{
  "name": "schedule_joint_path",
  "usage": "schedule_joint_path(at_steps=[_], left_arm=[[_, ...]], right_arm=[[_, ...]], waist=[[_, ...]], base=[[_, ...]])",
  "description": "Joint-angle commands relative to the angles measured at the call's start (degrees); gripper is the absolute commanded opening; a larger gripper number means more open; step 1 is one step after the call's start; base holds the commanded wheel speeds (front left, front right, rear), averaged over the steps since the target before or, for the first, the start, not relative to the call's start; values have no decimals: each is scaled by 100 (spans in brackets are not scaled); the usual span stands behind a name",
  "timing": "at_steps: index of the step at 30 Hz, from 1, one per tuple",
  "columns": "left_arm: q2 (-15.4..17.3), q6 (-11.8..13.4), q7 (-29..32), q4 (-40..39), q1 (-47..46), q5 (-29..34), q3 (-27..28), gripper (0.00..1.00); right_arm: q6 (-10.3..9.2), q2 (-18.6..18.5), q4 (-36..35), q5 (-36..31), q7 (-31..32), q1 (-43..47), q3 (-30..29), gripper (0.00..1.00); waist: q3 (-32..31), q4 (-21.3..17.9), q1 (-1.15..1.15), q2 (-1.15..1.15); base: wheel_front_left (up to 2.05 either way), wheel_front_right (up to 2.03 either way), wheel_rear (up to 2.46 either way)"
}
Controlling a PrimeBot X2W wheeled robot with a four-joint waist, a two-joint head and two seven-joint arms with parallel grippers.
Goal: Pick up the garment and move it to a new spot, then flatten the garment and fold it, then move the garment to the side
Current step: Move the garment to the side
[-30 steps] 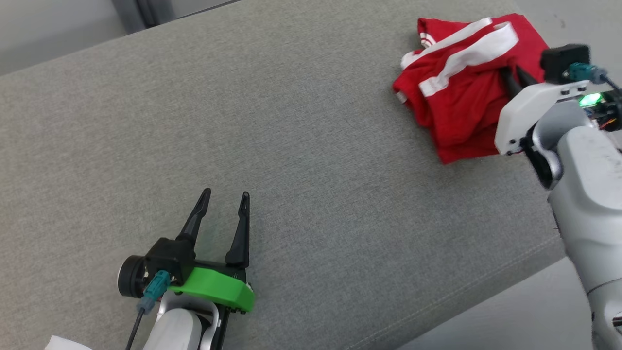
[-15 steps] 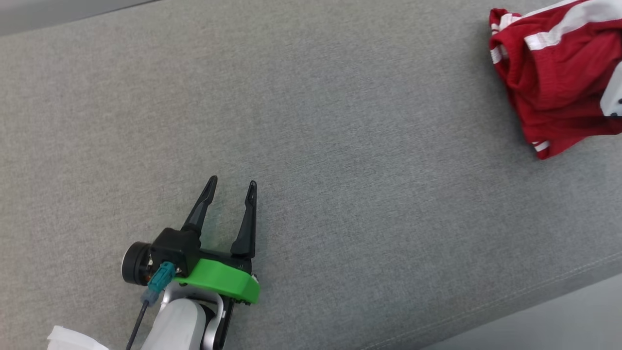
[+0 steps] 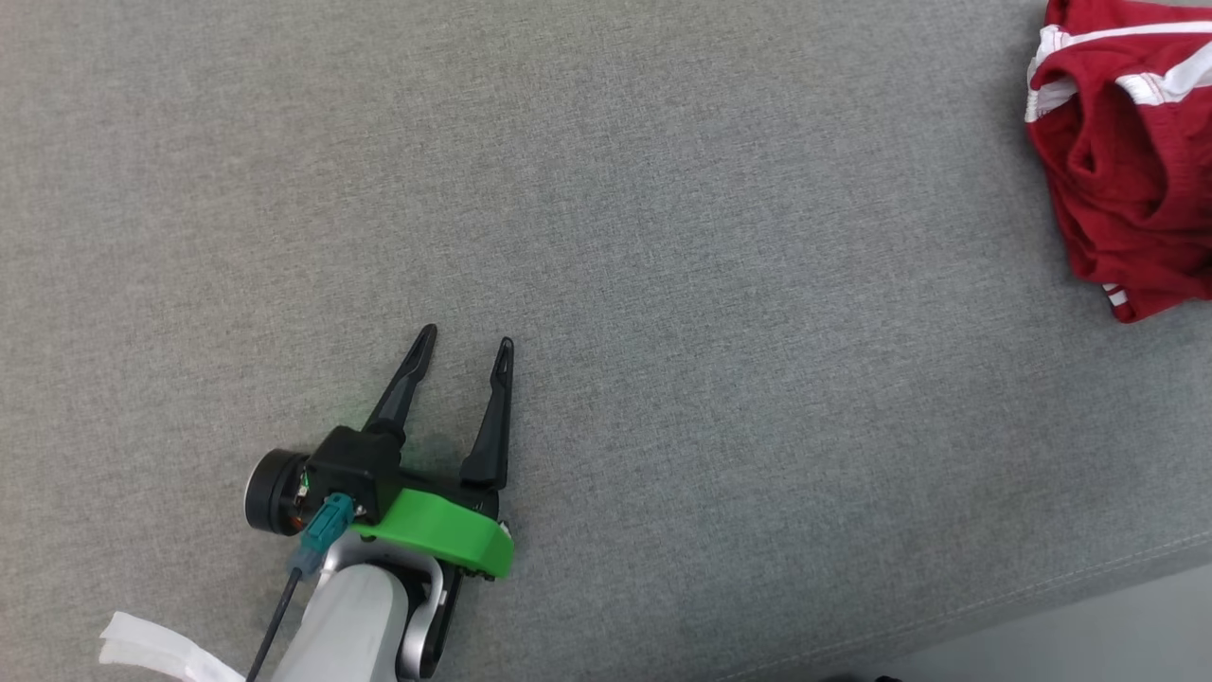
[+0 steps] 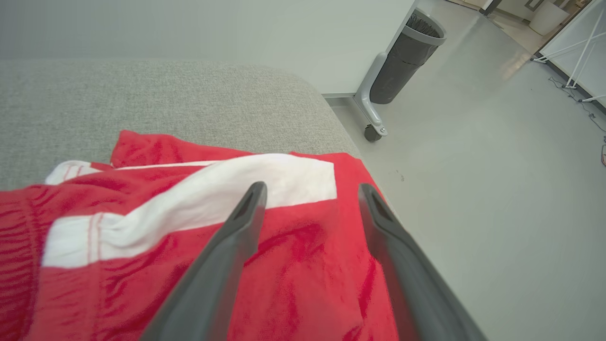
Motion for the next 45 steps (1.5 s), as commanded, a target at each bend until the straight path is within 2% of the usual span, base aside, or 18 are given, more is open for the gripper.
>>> schedule_joint_path(at_steps=[1,6,11,17,25,30,35,40,45], left_arm=[[44,-9,-1,33,-80,0,17,100],[42,18,-6,57,-72,-52,33,100],[39,36,-11,83,-60,-121,110,100],[19,39,-15,67,-70,-312,362,100],[-41,31,-16,95,89,-542,801,100],[-77,1,-16,105,294,-717,1069,100],[-99,-30,-17,162,594,-799,1243,100],[-114,-21,-17,230,945,-789,1382,100],[-126,24,-17,232,1311,-787,1501,100]], right_arm=[[-10,41,68,-113,-104,-49,-51,100],[-10,246,190,-321,-390,-167,-22,100],[-10,435,238,-366,-608,-305,244,100],[-10,690,137,-282,-789,-341,689,100],[-10,1106,-187,79,-873,55,1190,100],[-11,1376,-724,409,-880,652,1334,100],[-11,1691,-1356,598,-881,1517,1191,100],[-11,1984,-2008,409,-882,2522,1052,100],[-11,2093,-2653,246,-883,3419,1162,100]], waist=[[-20,-10,-1,0],[-142,-57,-1,0],[-347,-96,-1,0],[-731,-46,-1,0],[-1416,193,-1,0],[-1800,371,-1,0],[-2084,522,-1,0],[-2307,595,-1,0],[-2457,607,-1,0]], base=[[0,0,0],[0,0,0],[0,0,0],[0,0,0],[0,0,0],[0,0,0],[0,0,0],[0,0,0],[0,0,0]])
